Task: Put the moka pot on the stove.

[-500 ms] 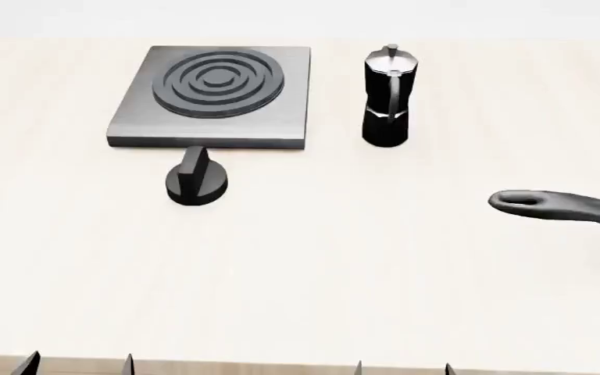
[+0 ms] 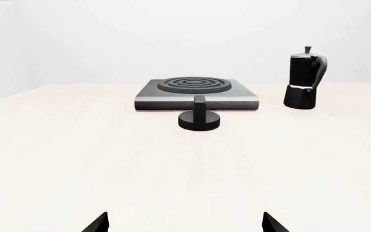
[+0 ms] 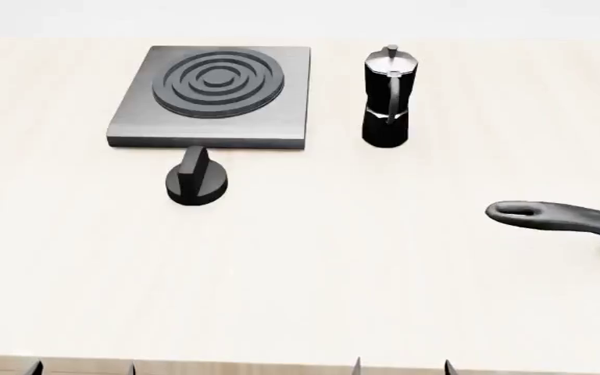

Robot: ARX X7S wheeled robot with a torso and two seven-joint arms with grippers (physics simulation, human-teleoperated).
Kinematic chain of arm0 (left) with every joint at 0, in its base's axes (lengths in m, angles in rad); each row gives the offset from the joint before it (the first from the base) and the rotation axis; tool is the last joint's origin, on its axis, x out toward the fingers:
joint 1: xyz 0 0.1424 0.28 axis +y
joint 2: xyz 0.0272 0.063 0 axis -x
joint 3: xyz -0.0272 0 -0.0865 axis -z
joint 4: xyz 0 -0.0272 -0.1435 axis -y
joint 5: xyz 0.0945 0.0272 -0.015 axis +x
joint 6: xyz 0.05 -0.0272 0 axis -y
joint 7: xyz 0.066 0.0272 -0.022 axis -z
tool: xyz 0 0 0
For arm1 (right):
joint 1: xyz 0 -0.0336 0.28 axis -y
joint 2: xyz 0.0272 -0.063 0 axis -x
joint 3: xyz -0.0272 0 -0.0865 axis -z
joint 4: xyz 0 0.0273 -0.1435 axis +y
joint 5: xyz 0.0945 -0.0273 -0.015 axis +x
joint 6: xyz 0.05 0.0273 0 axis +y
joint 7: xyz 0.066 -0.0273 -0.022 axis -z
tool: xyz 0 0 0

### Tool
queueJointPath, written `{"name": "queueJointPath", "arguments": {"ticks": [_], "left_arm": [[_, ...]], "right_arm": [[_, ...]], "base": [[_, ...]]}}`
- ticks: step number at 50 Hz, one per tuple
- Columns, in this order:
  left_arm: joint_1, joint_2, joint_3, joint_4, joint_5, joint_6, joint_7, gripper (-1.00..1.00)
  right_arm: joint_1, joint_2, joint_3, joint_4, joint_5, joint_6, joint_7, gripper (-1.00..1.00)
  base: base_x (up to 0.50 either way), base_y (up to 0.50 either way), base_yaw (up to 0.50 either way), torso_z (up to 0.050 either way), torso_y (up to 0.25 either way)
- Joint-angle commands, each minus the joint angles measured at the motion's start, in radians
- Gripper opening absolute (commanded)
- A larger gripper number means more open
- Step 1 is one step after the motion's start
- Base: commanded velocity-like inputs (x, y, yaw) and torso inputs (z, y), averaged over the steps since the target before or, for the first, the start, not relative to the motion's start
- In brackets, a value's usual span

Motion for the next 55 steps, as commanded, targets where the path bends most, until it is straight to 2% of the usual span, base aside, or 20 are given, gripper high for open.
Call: {"name": "queueJointPath", "arguments": {"ticks": [1,7,8,26,55], "left_arm": [[0.003,-0.016,0.025,-0.069,-0.017,0.098,-0.019,1.0],[-0.006,-0.021,0.038,-0.098,0.001,0.135,-0.042,1.0],[0.005,-0.024,0.04,-0.063,-0.037,0.117,-0.018,1.0],[0.05,-0.054,0.075,0.072,-0.025,0.108,-0.053,1.0],[0.057,-0.087,0.107,0.121,-0.043,0.103,-0.082,1.0]], "right_arm": [[-0.008,0.021,-0.029,-0.019,0.005,0.001,0.03,1.0],[-0.005,0.028,-0.037,-0.015,0.018,-0.005,0.035,1.0],[-0.007,0.03,-0.039,-0.022,0.017,-0.002,0.039,1.0],[-0.008,0.05,-0.102,-0.12,0.016,0.013,0.045,1.0],[-0.009,0.078,-0.144,-0.137,0.021,0.015,0.089,1.0]], "base": [[0.0,0.0,0.0,0.0,0.0],[0.0,0.0,0.0,0.0,0.0],[0.0,0.0,0.0,0.0,0.0],[0.02,0.0,0.0,0.0,0.0],[0.25,0.0,0.0,0.0,0.0]]}}
